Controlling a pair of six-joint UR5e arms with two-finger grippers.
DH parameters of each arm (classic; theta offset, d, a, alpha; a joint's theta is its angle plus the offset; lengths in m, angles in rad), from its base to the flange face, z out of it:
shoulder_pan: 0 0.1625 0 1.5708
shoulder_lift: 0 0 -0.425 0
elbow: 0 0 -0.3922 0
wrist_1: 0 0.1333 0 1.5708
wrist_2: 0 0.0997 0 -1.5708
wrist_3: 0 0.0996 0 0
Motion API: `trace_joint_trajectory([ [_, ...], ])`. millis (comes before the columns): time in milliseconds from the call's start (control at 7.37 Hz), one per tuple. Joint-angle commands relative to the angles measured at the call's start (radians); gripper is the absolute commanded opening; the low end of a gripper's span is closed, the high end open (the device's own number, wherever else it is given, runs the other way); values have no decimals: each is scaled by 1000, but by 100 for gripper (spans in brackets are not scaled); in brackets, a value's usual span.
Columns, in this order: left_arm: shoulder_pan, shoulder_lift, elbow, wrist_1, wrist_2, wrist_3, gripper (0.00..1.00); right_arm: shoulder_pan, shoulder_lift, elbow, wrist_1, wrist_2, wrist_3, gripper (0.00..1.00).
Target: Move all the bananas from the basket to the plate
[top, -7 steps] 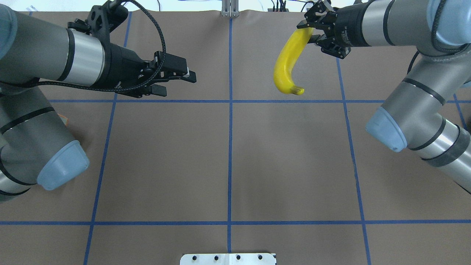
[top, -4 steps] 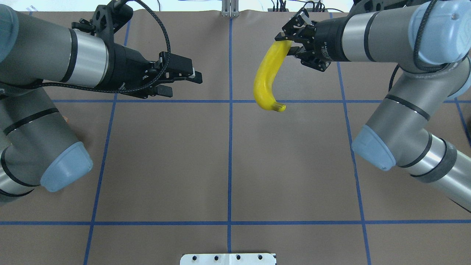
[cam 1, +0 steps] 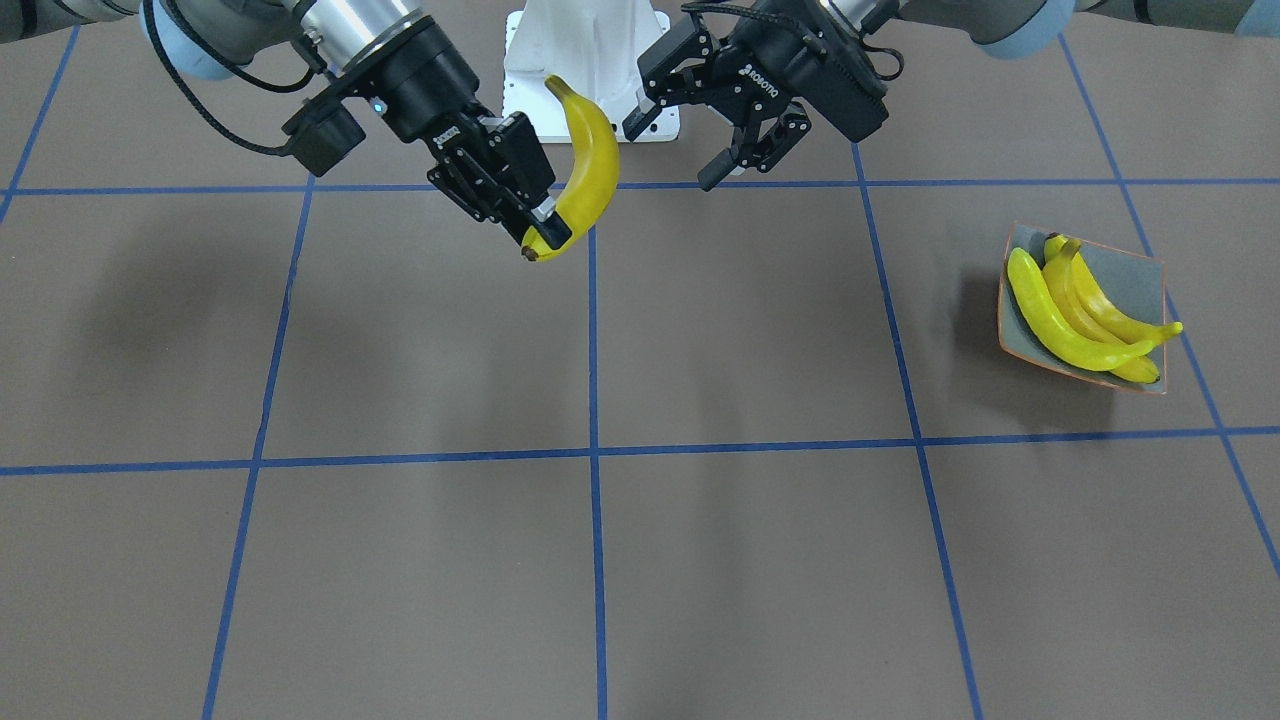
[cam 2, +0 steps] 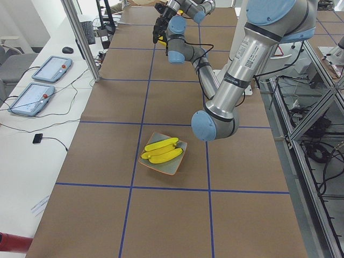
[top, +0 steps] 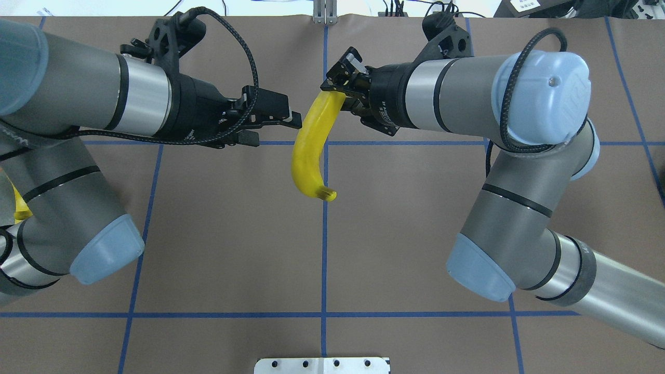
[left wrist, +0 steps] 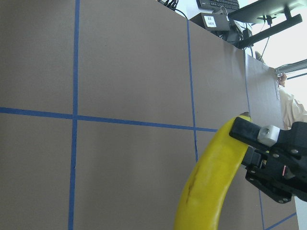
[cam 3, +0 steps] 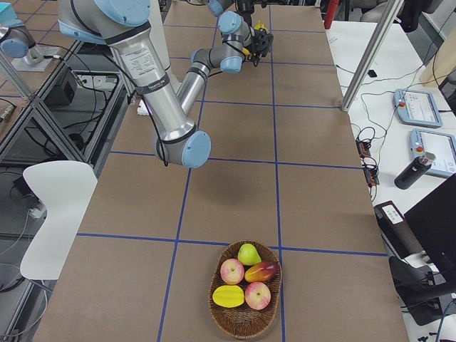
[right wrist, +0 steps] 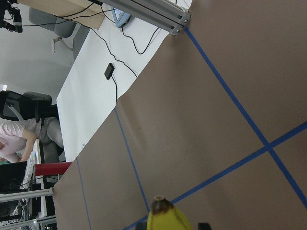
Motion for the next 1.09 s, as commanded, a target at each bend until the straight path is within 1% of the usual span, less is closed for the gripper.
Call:
trace_joint_trajectory([
  [0, 13, -1, -3, -3, 14, 1, 100, -32, 24, 18, -39, -21, 0, 0],
  [271, 27, -1, -1, -20, 14, 2, 98, -37, 28, 22, -39, -21, 0, 0],
  [543, 28, -1, -3, -21, 14, 4, 80, -37, 30, 35, -38, -21, -2, 0],
  [678, 28, 1, -1, -21, 14, 5, 61, -37, 33, 35, -38, -21, -3, 0],
  [814, 28, 2, -4, -29, 17, 15, 35, -37, 37, 36, -38, -22, -3, 0],
  [949, 36, 7, -4, -56, 39, 15, 18, -37, 37, 35, -38, -22, -11, 0],
])
